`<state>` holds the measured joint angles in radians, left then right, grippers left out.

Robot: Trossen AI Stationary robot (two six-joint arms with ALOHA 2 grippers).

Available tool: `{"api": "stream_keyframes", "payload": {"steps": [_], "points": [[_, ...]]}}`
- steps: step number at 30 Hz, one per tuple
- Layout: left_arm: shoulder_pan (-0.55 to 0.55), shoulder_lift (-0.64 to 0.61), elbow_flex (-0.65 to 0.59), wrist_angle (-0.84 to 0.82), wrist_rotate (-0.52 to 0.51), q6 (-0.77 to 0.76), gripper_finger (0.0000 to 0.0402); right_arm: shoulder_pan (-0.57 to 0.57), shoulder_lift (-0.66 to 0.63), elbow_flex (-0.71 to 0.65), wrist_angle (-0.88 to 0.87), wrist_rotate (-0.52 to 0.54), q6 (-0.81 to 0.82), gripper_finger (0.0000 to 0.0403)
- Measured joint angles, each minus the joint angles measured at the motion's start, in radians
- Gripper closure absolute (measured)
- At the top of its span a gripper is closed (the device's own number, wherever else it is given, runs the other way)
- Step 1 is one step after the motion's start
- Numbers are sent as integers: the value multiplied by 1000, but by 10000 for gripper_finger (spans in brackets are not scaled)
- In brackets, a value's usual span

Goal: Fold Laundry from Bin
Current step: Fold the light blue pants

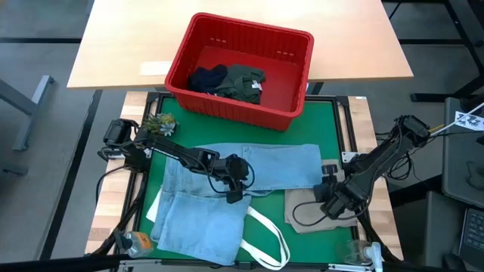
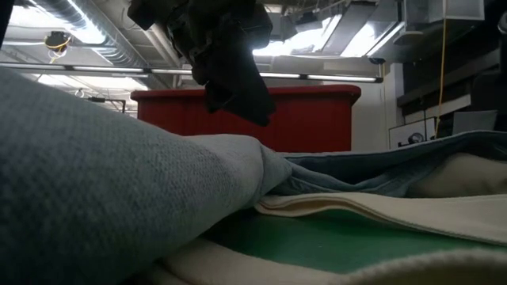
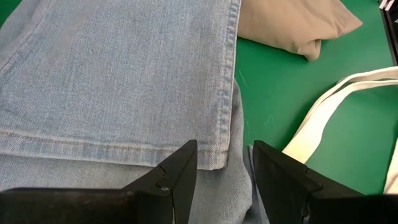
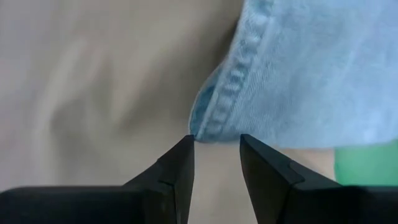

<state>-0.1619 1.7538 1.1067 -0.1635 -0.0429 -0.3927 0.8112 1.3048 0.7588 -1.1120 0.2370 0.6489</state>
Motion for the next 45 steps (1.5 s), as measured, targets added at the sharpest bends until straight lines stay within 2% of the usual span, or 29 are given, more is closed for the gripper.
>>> {"api": "stream_keyframes", "payload": {"steps": [8,18,22,28,30,33,36,40,45], "points": [[0,0,0,0,0,0,253,0,0,-93,151,8,-55,274],[0,0,0,0,0,0,253,0,0,-133,168,9,-52,277],[0,0,0,0,0,0,253,0,0,-134,175,7,-49,308],[0,0,0,0,0,0,253,0,0,-130,170,6,-1,386],[0,0,0,0,0,0,253,0,0,-114,148,3,1,391],[0,0,0,0,0,0,253,0,0,-75,89,13,1,377],[0,0,0,0,0,0,253,0,0,-25,23,38,1,375],[9,0,0,0,0,1,253,0,0,45,-30,99,1,393],[30,0,0,0,0,1,253,0,0,139,-43,273,-3,384]]}}
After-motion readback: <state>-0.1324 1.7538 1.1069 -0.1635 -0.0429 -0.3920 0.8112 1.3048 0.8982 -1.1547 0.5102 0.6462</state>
